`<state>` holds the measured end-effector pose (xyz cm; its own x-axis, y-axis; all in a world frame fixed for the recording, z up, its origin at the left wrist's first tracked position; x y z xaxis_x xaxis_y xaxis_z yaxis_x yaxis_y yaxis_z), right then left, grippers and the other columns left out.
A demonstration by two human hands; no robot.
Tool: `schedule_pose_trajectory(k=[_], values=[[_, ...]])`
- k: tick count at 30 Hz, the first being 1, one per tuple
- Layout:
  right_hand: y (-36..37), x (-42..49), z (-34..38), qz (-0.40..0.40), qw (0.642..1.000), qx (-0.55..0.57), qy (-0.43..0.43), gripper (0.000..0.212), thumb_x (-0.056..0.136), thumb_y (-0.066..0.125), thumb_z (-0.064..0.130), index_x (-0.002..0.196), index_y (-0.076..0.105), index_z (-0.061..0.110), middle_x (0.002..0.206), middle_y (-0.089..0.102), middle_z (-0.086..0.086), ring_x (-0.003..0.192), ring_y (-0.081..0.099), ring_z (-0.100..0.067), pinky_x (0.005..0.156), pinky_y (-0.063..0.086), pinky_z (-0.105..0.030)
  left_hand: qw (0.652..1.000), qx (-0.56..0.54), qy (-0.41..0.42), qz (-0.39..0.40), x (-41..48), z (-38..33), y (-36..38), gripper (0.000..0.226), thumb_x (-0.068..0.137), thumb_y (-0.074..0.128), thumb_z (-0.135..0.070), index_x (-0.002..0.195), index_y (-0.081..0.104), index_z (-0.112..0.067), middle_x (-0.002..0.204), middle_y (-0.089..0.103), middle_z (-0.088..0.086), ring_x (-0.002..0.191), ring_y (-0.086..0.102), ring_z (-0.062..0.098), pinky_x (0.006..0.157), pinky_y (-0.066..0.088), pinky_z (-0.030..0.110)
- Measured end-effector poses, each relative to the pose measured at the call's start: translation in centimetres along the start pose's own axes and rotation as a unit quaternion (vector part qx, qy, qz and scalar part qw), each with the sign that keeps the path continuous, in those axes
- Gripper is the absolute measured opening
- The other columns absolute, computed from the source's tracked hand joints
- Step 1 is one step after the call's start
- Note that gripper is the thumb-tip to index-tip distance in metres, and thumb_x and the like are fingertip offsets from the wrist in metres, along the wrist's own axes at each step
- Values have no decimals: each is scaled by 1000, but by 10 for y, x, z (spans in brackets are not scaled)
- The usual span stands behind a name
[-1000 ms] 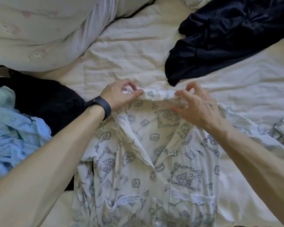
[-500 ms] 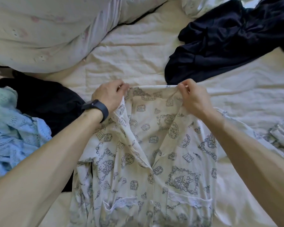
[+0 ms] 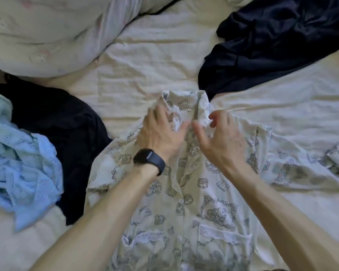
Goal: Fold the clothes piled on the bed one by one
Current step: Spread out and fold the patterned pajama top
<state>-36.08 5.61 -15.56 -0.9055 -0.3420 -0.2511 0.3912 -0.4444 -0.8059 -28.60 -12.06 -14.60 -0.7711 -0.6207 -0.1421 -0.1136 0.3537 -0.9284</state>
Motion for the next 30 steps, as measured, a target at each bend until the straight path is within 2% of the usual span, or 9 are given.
schedule_pose_trajectory(k=[3,7,11,14,17,19,22,25,30], values=[[22,5,-15,72,991,-11,113,70,88,52,73,125,45,14,123,55,-6,104,56,-26,79,38,-38,982,123,-23,139,-12,1,41,73,85,57,-69,130,40,-13,127,52,12,107,58,34,74,47,41],[27,22,-31,86,982,-54,157,25,95,48,37,104,53,14,102,64,-10,86,53,-32,74,42,-41,969,183,-17,166,4,7,43,38,97,51,-39,124,55,-12,114,65,12,96,61,33,67,39,38],[36,24,-44,110,951,204,205,20,99,50,24,89,60,10,78,61,-7,66,58,-26,56,48,-35,968,-86,-124,200,11,34,36,15,92,58,-36,87,59,-22,81,62,-1,78,56,26,63,38,31],[49,16,-46,153,834,452,276,12,99,60,13,104,70,9,74,62,-4,46,47,-11,41,37,-22,909,-310,-233,150,2,52,36,11,87,67,-28,96,61,-24,89,66,-7,81,61,15,64,43,28],[61,10,-38,250,823,444,249,32,100,59,5,126,68,23,97,73,0,60,66,-9,54,53,-23,864,-363,-268,224,-15,52,67,20,91,70,-27,108,60,-22,106,67,-2,95,63,16,81,53,33],[60,12,-44,244,853,400,230,36,100,60,6,133,63,22,111,73,-4,74,73,-12,65,59,-25,850,-361,-274,269,-21,52,84,18,95,65,-26,111,56,-21,114,67,4,96,65,19,88,57,42],[27,22,-52,95,973,153,147,29,97,65,35,119,59,17,108,64,-1,92,66,-20,82,56,-39,910,-251,-203,262,-12,51,81,21,97,59,-41,110,51,-27,108,66,-7,93,64,13,87,56,39],[7,3,-39,-24,994,52,87,38,93,62,52,108,48,20,98,53,2,83,54,-20,69,41,-35,966,-115,-102,206,-11,35,65,45,85,48,-72,100,49,-30,95,61,-12,83,61,13,70,50,33],[52,-21,-33,138,984,-30,111,47,92,55,66,104,60,21,80,68,-2,76,66,-26,72,57,-40,975,116,20,188,-20,7,67,38,95,46,-51,111,60,-19,101,65,7,89,64,30,65,44,34]])
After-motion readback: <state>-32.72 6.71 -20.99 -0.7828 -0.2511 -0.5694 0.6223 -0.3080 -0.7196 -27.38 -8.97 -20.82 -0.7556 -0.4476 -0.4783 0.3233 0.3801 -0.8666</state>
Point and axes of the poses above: each hand's wrist, its own x-axis towards the middle knuckle, its own y-axis out of the palm, z = x × y, the point moved 10 cm from there along x, towards the middle knuckle
